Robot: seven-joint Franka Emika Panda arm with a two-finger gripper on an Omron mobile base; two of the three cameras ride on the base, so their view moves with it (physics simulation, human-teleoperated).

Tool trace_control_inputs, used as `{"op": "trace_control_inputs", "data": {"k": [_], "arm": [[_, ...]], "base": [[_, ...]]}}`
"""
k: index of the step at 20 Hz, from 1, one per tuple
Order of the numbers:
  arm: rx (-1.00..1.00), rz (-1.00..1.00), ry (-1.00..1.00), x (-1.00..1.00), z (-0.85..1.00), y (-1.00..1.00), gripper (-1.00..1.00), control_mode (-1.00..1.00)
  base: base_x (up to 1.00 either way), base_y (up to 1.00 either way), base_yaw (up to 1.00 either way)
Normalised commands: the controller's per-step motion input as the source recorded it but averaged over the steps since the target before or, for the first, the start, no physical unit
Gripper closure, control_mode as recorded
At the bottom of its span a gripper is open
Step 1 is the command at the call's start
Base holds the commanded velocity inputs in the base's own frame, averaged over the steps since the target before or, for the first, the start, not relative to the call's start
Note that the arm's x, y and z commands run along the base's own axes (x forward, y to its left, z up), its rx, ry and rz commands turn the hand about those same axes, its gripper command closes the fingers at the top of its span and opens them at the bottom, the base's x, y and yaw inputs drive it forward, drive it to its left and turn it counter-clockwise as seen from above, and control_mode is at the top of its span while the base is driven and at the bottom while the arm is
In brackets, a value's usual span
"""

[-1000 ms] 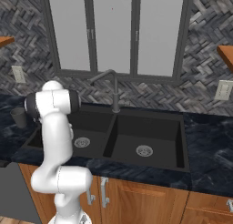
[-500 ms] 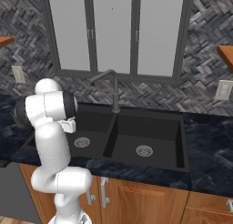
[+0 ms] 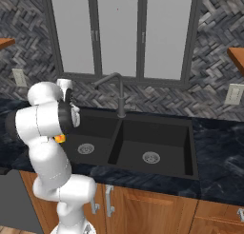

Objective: Move any existing items from the left basin to the right basin for drying. Then move the glass cup from the counter to the left basin of the sink for washing.

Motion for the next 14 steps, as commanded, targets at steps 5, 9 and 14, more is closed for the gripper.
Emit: {"op": "trace_control_inputs", "data": {"k": [5,9,14], "arm": [[0.0,-0.13,0.02,-0.11,0.64,-0.12,1.0,-1.0],[0.0,-0.18,0.05,-0.25,0.51,-0.16,1.0,-1.0],[0.0,-0.2,0.05,-0.35,0.44,-0.18,1.0,-1.0]], "base": [[0.0,0.0,0.0],[0.0,0.0,0.0],[0.0,0.0,0.0]]}}
